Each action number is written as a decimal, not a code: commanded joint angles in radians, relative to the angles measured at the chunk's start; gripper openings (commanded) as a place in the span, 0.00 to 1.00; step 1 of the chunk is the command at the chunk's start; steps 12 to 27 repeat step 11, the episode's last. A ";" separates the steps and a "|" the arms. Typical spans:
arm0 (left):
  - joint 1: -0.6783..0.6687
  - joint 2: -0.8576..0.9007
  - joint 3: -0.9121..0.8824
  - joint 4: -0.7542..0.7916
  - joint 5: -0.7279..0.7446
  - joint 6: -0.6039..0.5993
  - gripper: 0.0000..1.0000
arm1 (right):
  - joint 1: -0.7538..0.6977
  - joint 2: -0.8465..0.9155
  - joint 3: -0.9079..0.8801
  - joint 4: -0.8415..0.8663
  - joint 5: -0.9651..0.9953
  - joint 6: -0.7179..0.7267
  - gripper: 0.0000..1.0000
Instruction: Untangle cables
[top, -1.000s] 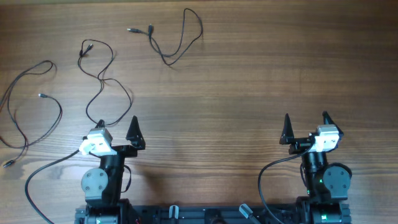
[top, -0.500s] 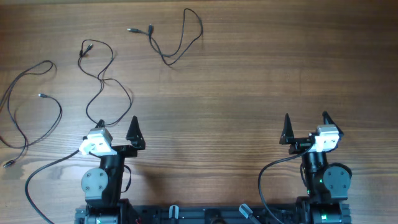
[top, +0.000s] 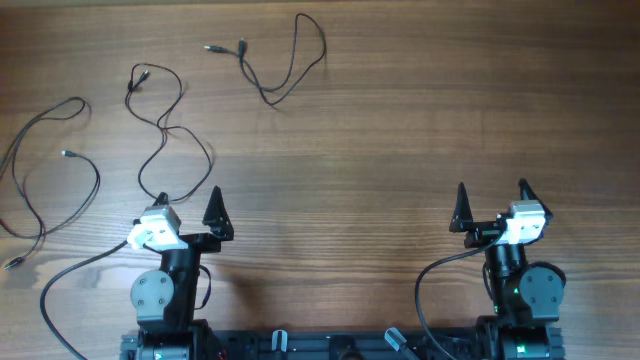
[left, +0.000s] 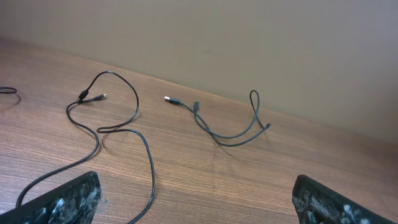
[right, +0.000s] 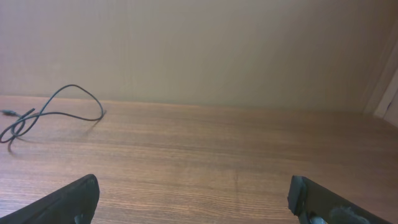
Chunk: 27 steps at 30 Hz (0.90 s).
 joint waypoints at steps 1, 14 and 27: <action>0.008 -0.010 -0.006 -0.003 0.004 -0.002 1.00 | 0.006 -0.016 -0.001 0.003 0.002 0.018 1.00; 0.008 -0.010 -0.006 -0.003 0.004 -0.002 1.00 | 0.006 -0.016 -0.001 0.003 0.002 0.018 1.00; 0.008 -0.010 -0.006 -0.003 0.004 -0.002 1.00 | 0.006 -0.016 -0.001 0.003 0.002 0.018 1.00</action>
